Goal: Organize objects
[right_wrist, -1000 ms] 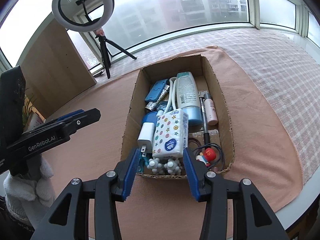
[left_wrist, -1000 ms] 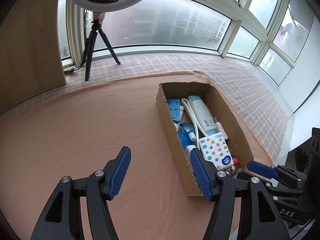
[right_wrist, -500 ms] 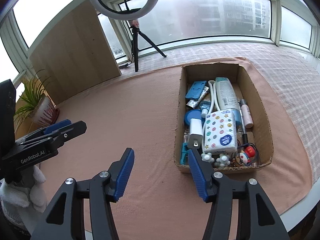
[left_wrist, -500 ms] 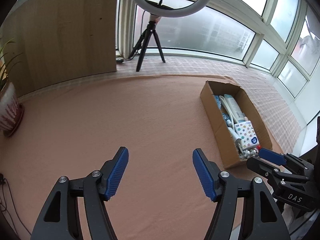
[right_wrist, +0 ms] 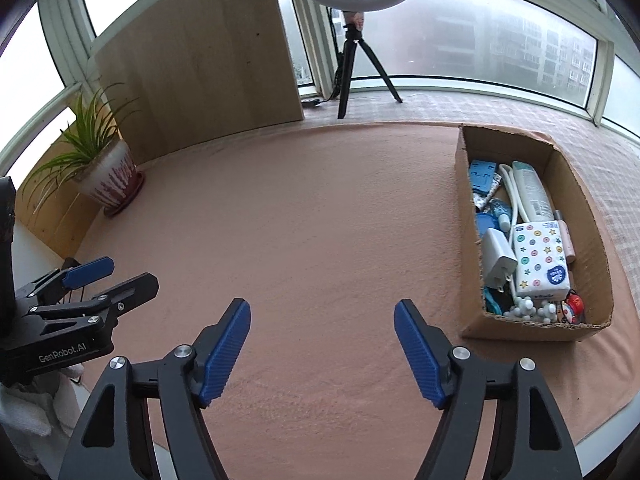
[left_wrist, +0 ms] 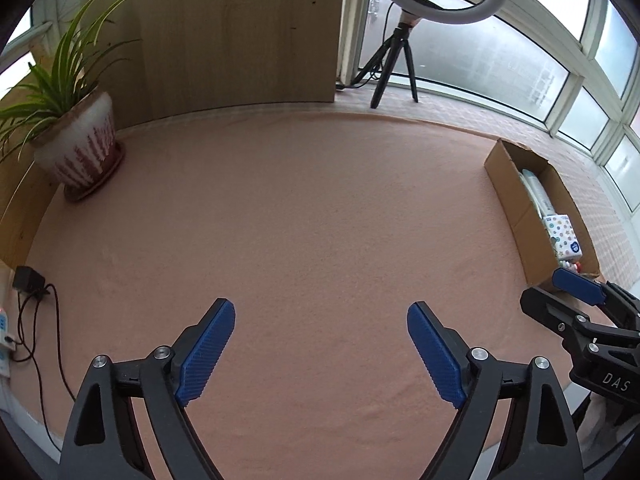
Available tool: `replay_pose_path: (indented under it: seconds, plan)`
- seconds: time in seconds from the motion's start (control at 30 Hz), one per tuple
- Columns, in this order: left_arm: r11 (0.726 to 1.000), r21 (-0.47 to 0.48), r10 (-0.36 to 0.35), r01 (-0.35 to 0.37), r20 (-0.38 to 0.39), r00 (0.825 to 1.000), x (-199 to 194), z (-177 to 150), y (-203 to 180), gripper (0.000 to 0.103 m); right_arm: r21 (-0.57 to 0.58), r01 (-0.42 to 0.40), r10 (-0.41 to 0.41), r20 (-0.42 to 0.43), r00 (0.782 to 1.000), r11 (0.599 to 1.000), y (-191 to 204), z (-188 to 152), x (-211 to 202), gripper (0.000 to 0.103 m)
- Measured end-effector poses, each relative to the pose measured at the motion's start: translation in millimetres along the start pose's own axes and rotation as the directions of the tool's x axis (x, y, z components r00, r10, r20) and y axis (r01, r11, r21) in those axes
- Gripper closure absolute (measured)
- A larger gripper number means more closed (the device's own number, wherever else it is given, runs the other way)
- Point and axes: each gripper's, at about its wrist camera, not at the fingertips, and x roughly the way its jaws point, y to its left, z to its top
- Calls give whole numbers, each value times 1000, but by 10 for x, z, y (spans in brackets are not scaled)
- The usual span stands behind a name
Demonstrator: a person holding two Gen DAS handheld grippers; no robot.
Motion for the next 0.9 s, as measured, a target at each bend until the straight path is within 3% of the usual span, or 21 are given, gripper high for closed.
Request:
replay_pose_path:
  seconds: [0.37,0.9]
  plan:
    - [1000,-17,10,-10,-19,1000,-20,-256,270,11,-6,56,-57,-6,998,998,263,-190,74,32]
    - [999,-29,19,-19,-13,1000,-35,-201,383,11,4,74,-74,30,997,997,459,-213,66,32]
